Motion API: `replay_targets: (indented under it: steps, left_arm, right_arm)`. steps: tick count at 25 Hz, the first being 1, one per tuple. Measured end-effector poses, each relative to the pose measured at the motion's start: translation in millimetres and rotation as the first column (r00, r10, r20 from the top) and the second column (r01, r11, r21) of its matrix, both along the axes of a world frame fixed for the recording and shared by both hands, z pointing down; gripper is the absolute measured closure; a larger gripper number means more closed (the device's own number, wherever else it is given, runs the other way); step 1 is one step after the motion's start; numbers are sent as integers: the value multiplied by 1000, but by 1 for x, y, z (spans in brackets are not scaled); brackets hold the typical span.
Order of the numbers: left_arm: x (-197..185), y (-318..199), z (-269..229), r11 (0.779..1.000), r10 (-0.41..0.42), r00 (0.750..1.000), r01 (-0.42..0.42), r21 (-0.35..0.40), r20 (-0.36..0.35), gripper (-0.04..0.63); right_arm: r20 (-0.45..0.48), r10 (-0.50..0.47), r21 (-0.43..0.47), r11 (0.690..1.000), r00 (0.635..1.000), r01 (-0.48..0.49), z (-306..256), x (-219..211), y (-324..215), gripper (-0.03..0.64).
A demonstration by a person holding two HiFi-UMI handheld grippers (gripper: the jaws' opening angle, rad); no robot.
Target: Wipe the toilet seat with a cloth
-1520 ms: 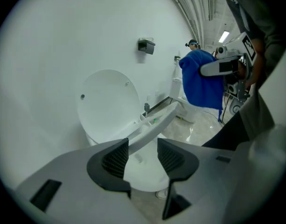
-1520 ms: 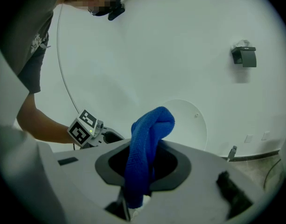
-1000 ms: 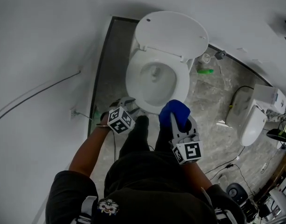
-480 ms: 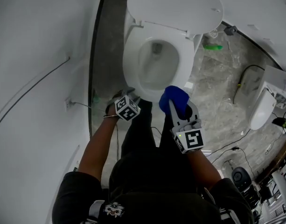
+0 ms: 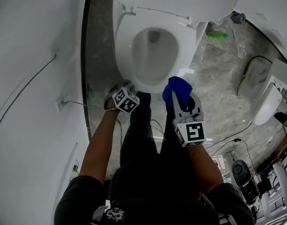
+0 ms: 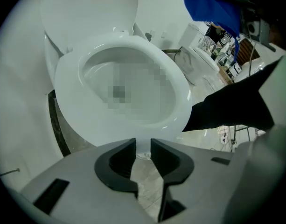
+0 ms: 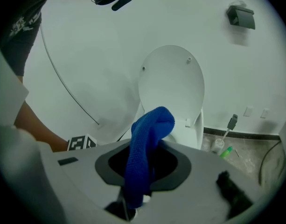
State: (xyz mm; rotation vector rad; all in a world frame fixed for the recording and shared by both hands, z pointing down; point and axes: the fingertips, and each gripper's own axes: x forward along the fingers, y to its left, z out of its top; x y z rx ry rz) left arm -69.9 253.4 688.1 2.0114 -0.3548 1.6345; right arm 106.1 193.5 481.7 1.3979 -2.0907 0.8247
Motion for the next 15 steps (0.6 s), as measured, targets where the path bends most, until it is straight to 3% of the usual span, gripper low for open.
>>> replay_targets:
  steps: [4,7,11,15]
  left_arm:
    - [-1,0,-1,999,-33,999,33,19,-15,491]
    - [1,-4,-10,993,-116,992,116,-5,-44,493]
    - [15,-45,-44,954,-280,949,291,65,-145,572]
    - [29,-92,-70,907,-318,923,362,215,-215,584]
  right_arm:
    - [-6,-34,-26,999,999,33,13,0,7,538]
    - [1,-47,-16,999,999,47,26,-1,-2,538]
    - [6,-57,12,998,998,57,48,-4,-34,538]
    - [7,-70,72,995,998,69,75,-13,-87,538]
